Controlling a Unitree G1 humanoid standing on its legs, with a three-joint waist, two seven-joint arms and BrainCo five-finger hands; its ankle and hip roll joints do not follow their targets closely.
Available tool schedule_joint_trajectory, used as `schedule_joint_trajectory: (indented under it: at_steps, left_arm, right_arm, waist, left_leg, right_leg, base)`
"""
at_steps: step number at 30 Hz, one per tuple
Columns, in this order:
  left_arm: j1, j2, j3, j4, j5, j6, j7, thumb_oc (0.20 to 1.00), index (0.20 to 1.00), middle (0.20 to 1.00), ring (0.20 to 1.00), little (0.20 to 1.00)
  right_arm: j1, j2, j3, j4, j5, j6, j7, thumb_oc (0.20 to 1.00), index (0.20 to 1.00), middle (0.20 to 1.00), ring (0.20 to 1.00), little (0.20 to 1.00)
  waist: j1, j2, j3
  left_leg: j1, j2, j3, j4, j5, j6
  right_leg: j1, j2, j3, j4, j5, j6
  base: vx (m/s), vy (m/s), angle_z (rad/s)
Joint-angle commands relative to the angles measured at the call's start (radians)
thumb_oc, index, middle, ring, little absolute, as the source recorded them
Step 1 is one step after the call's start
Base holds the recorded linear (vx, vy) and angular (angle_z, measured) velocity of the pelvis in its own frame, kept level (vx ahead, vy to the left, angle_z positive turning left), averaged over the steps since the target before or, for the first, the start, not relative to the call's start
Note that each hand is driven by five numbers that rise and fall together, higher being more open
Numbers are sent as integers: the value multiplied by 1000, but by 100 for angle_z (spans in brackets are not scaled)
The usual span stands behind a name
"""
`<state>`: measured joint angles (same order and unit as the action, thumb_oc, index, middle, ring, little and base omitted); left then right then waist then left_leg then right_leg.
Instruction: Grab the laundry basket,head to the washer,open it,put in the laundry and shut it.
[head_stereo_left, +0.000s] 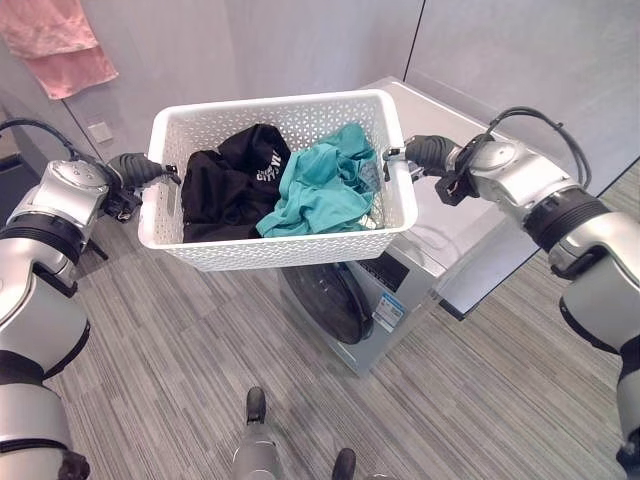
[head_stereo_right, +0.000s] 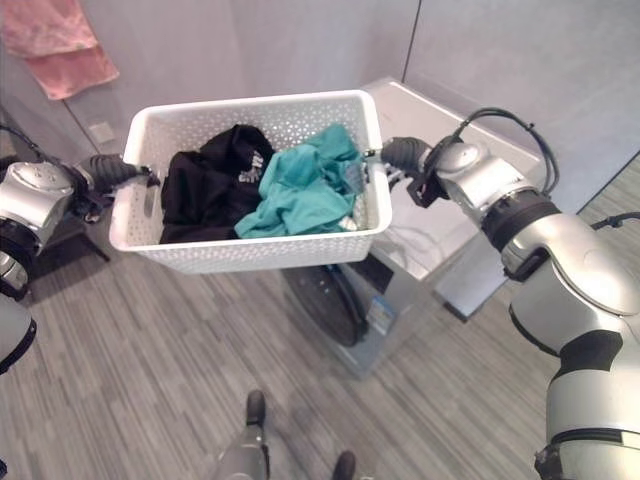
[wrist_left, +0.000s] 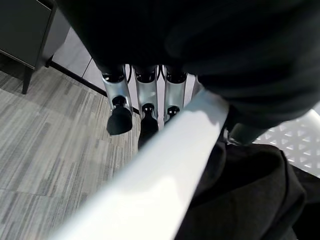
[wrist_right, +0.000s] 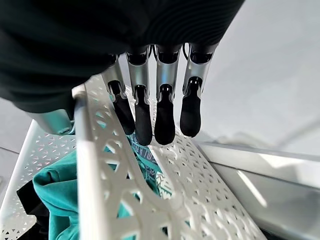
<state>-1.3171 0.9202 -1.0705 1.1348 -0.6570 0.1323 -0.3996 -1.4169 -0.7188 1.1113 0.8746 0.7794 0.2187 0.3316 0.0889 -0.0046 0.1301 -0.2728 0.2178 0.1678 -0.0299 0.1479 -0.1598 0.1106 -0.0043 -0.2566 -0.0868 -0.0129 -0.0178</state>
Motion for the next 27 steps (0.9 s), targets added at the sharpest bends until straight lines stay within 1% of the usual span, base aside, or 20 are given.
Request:
schedule_joint_trajectory:
  at_steps: [1, 3, 4, 5, 7, 8, 9, 10, 11, 12, 13, 14, 16, 18, 19, 21, 22, 24, 26, 27]
  left_arm:
    - [-153, -5, -32, 42, 1, -71, 18, 200, 200, 200, 200, 200]
    - [-155, 9, -54, 7, 5, -72, 4, 200, 200, 200, 200, 200]
    - [-158, 14, -62, -5, 4, -71, -1, 200, 200, 200, 200, 200]
    - [-163, 18, -66, -15, -5, -73, -3, 200, 200, 200, 200, 200]
    - [-163, 31, -71, -35, -5, -81, -9, 200, 200, 200, 200, 200]
    - [-169, 34, -87, -37, 6, -80, -16, 200, 200, 200, 200, 200]
    - [-180, 29, -92, -36, 9, -84, -17, 200, 200, 200, 200, 200]
    - [-180, 29, -92, -36, 9, -84, -17, 200, 200, 200, 200, 200]
    - [-192, 24, -96, -38, 13, -88, -20, 200, 200, 200, 200, 200]
    - [-200, 15, -81, -30, 28, -93, -13, 200, 200, 200, 200, 200]
    - [-195, 15, -73, -20, 37, -93, -5, 200, 200, 200, 200, 200]
    - [-194, 15, -72, -20, 37, -93, -5, 200, 200, 200, 200, 200]
    - [-154, 37, -14, -13, 44, -95, 4, 200, 200, 200, 200, 200]
    - [-140, 42, -4, -20, 45, -99, 4, 200, 200, 200, 200, 200]
    - [-116, 57, -6, -56, 40, -106, 4, 200, 200, 200, 200, 200]
    - [-95, 57, 1, -59, 39, -104, 5, 200, 200, 200, 200, 200]
    - [-82, 59, 3, -84, 35, -106, 12, 200, 200, 200, 200, 200]
    - [-71, 59, 13, -93, 26, -106, 15, 200, 200, 200, 200, 200]
    - [-38, 67, 41, -191, -38, -109, 15, 200, 200, 200, 200, 200]
    - [-16, 86, 45, -252, -55, -108, 16, 200, 200, 200, 200, 200]
  right_arm:
    - [-201, -54, -43, 3, 7, -49, 0, 200, 200, 200, 200, 200]
    - [-162, -91, -50, -67, 15, -44, 17, 200, 200, 200, 200, 200]
    - [-150, -104, -51, -72, 16, -45, 24, 200, 200, 200, 200, 200]
    - [-130, -125, -51, -96, 15, -40, 36, 200, 200, 200, 200, 200]
    - [-113, -147, -48, -130, 23, -42, 46, 200, 200, 200, 200, 200]
    - [-94, -148, -54, -140, 30, -48, 50, 200, 200, 200, 200, 200]
    - [-90, -158, -56, -140, 28, -48, 53, 200, 200, 200, 200, 200]
    - [-91, -158, -55, -141, 28, -48, 53, 200, 200, 200, 200, 200]
    - [-97, -171, -45, -143, 28, -47, 55, 200, 200, 200, 200, 200]
    - [-102, -186, -40, -199, 67, -52, 53, 200, 200, 200, 200, 200]
    - [-98, -178, -44, -201, 78, -66, 44, 200, 200, 200, 200, 200]
    - [-98, -178, -43, -201, 78, -66, 44, 200, 200, 200, 200, 200]
    - [-78, -178, -57, -236, 81, -81, 25, 200, 200, 200, 200, 200]
    - [-71, -185, -58, -253, 91, -86, 25, 200, 200, 200, 200, 200]
    - [-54, -209, -51, -268, 116, -95, 36, 200, 200, 200, 200, 200]
    - [-45, -210, -57, -271, 123, -98, 34, 200, 200, 200, 200, 200]
    - [-21, -244, -61, -353, 124, -96, 44, 200, 200, 200, 200, 200]
    - [-8, -259, -67, -380, 132, -99, 45, 200, 200, 200, 200, 200]
    - [37, -328, -79, -503, 139, -111, 61, 200, 200, 200, 200, 200]
    - [74, -400, -89, -607, 154, -125, 74, 200, 200, 200, 200, 200]
  waist:
    - [37, 11, -98]
    - [26, 13, -105]
    - [29, 8, -109]
    - [25, 7, -110]
    - [14, 21, -103]
    - [7, 40, -93]
    - [0, 46, -86]
    - [1, 47, -88]
    - [-14, 51, -86]
    - [-35, 57, -81]
    - [-34, 53, -73]
    - [-36, 53, -71]
    - [-21, 34, -53]
    - [-20, 23, -55]
    - [-21, 7, -56]
    - [-18, 3, -56]
    - [-29, 4, -59]
    - [-33, 5, -59]
    - [-52, 6, -68]
    - [-59, 9, -68]
  left_leg:
    - [55, -81, -53, 2, 76, 37]
    - [62, -130, -53, 71, 18, 71]
    - [74, -149, -39, 86, -11, 88]
    - [88, -176, -26, 95, -34, 107]
    - [125, -195, -9, 78, -52, 127]
    - [150, -203, 5, 70, -69, 146]
    - [165, -208, -2, 63, -73, 151]
    - [162, -207, -1, 64, -72, 150]
    - [171, -215, -12, 58, -73, 156]
    - [203, -228, -12, 33, -74, 157]
    - [222, -231, 0, 23, -77, 152]
    - [225, -231, -2, 22, -77, 151]
    - [265, -210, 42, 45, -105, 128]
    - [275, -209, 52, 49, -110, 126]
    - [277, -206, 61, 60, -116, 123]
    - [280, -204, 70, 58, -117, 119]
    - [282, -201, 72, 49, -113, 115]
    - [284, -201, 72, 44, -111, 113]
    - [290, -200, 77, 20, -104, 108]
    - [293, -198, 71, 16, -105, 105]
  right_leg:
    - [109, -144, 39, 41, -15, 155]
    - [97, -203, 64, 112, 25, 166]
    - [86, -235, 75, 142, 66, 179]
    - [74, -274, 86, 182, 137, 192]
    - [36, -298, 95, 241, 217, 193]
    - [3, -300, 71, 312, 245, 192]
    - [-17, -268, 96, 345, 220, 187]
    - [-19, -267, 97, 344, 221, 187]
    - [-50, -209, 128, 366, 182, 178]
    - [-98, -75, 91, 311, 20, 132]
    - [-120, -69, 24, 283, 8, 119]
    - [-117, -69, 22, 282, 6, 118]
    - [-98, -106, -180, 209, 7, 109]
    - [-86, -100, -167, 184, 14, 110]
    - [-67, -70, -108, 144, 19, 106]
    - [-56, -66, -111, 118, 26, 109]
    - [-48, -52, -85, 83, 37, 109]
    - [-45, -49, -81, 70, 40, 109]
    - [-38, -37, -66, 24, 54, 112]
    - [-31, -31, -51, 5, 57, 115]
  base:
    - [235, 341, -54]
    - [239, 344, -36]
    - [247, 377, 7]
    - [236, 406, 21]
    - [220, 436, -10]
    - [218, 448, -41]
    - [150, 322, -46]
    - [93, 161, -29]
    - [210, 256, -9]
    - [248, 296, 8]
    - [198, 211, 3]
    - [81, 53, -14]
    - [134, 0, -48]
    - [114, -56, -43]
    - [74, -64, -25]
    - [75, -68, 6]
    - [70, -56, 10]
    - [41, -26, -10]
    - [41, -42, -27]
    - [47, -49, -22]
